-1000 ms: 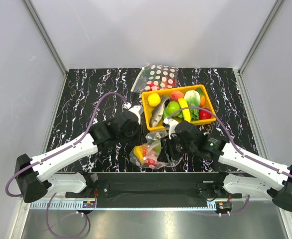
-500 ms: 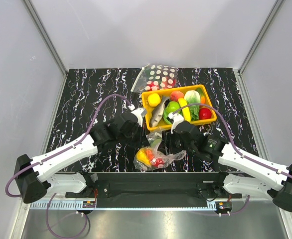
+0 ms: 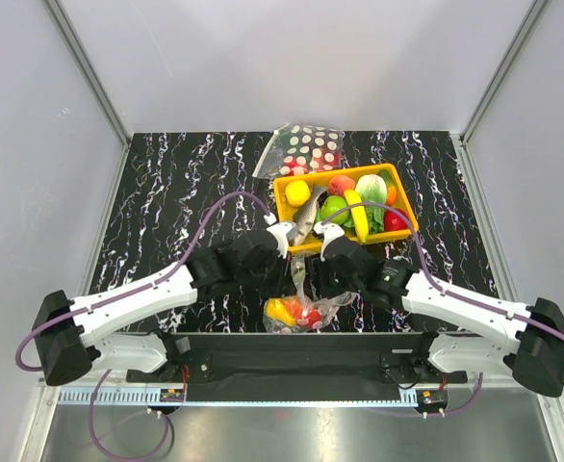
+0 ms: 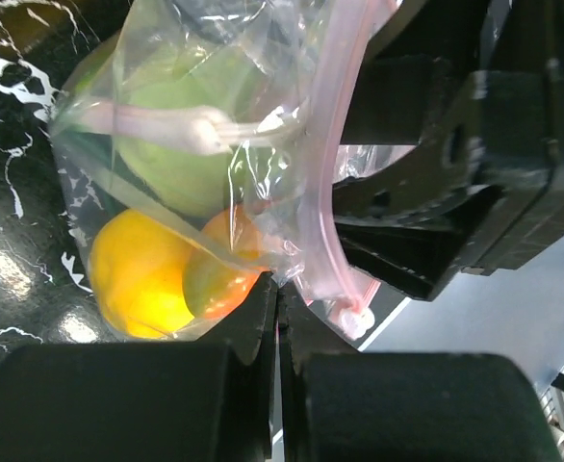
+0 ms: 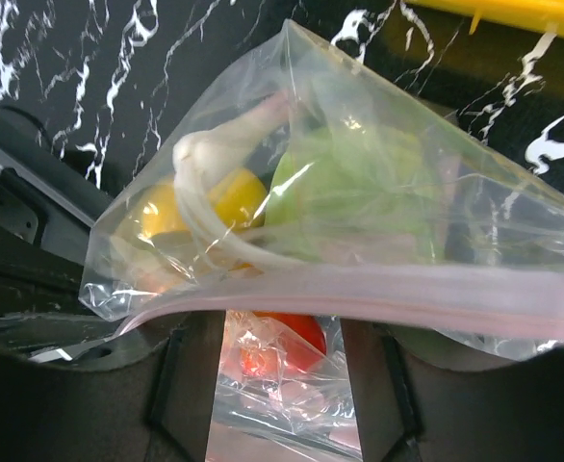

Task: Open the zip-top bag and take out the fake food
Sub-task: Pick up the fake fruit from the zipper food storage bag.

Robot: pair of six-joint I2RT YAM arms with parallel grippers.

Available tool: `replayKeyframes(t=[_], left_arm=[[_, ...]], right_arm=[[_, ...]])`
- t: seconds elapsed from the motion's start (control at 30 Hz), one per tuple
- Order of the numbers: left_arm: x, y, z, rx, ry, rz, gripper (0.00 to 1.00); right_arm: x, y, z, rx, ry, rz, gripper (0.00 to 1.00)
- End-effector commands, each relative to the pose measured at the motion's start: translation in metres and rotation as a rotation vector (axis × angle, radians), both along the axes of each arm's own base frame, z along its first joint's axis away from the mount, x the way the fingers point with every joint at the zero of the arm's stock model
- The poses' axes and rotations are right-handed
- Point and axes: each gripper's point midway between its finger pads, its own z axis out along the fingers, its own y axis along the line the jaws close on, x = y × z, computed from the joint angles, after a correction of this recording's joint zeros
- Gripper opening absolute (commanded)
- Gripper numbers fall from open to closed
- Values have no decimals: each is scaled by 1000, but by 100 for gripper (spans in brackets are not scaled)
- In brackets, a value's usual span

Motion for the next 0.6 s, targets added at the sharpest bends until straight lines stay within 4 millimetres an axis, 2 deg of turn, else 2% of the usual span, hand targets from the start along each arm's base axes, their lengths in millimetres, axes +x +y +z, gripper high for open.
replayKeyframes(t=[0.0,0.13,0.27,0.33,0.37,0.43,0.5,0.57], left_arm=[[4,-9,-3,-12,-27,-13,0],[9,1,-18,69,-11,42,0],[11,11,-14,70,-23,100,2],[17,21,-13,87,-46,160,16],[17,23,-8,73,-56,172,30],[17,31,-11,81,-51,202,41],[14,35,-11,69,-44,218,47],[11,38,-10,48,-31,240,48]], right_arm=[[-1,12,5,35,-12,51,57],[-9,18,16,124,-18,81,57],[-13,18,22,145,-26,98,56],[-13,17,19,140,-21,95,54],[-14,18,17,134,-18,99,54],[-12,18,15,127,-20,96,53],[-8,18,16,122,-30,80,52],[-5,16,12,95,-29,66,51]])
